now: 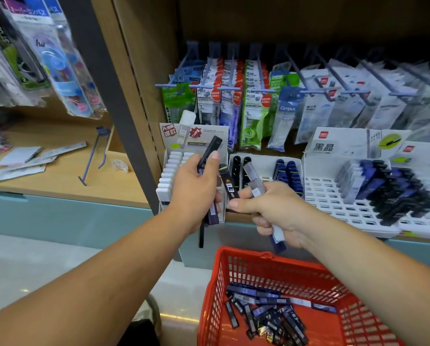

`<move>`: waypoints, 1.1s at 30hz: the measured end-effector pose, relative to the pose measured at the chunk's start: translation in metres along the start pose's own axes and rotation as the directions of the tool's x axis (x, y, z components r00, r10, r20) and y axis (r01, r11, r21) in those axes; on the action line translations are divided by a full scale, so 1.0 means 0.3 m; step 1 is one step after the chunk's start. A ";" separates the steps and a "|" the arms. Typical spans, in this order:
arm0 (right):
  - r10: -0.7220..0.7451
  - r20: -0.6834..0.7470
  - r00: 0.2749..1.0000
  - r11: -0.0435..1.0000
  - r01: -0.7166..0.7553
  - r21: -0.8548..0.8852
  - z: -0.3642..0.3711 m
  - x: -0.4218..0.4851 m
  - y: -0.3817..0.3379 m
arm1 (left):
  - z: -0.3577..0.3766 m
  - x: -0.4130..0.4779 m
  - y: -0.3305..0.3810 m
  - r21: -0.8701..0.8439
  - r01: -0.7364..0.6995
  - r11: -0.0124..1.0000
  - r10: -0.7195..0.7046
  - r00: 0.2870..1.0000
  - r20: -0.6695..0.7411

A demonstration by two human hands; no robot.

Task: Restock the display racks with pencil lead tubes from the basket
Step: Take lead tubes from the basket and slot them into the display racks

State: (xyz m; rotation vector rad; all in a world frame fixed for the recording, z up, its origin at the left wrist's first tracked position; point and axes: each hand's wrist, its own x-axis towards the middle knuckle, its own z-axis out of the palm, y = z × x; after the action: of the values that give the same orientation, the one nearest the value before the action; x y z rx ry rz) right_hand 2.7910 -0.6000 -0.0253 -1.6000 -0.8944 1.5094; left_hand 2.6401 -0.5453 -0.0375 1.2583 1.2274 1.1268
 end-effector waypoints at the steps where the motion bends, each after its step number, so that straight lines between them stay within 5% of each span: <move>1: 0.001 -0.017 1.000 1.000 0.000 0.013 -0.010 0.004 0.003 | 0.001 -0.003 0.000 -0.030 0.026 0.999 -0.025 0.999 0.046; 7: -0.045 -0.042 0.998 0.999 0.045 -0.001 -0.068 0.009 0.006 | 0.018 -0.028 0.003 -0.032 0.111 0.993 -0.094 0.938 0.335; 14: -0.310 -0.111 0.944 0.951 0.306 -0.050 -0.115 0.007 -0.040 | 0.020 -0.027 0.019 0.030 0.175 0.984 -0.167 0.858 0.486; 22: -0.330 -0.163 0.930 0.943 0.331 -0.022 -0.133 0.036 -0.045 | -0.003 -0.011 0.007 0.057 0.199 0.978 -0.205 0.897 0.392; 27: -0.534 -0.293 0.793 0.826 0.415 -0.382 -0.156 0.066 -0.031 | -0.013 -0.012 -0.002 0.072 0.320 0.945 -0.322 0.861 0.393; 33: -0.580 -0.225 0.783 0.746 0.400 -0.532 -0.137 0.125 0.002 | -0.017 -0.010 -0.008 0.069 0.348 0.935 -0.343 0.837 0.425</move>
State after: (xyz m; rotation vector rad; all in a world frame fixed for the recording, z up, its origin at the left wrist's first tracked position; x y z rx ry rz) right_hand 2.8345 -0.5696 -0.0426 -1.7006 -1.3869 0.5946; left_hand 2.6348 -0.5482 -0.0397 1.1396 1.0489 0.5479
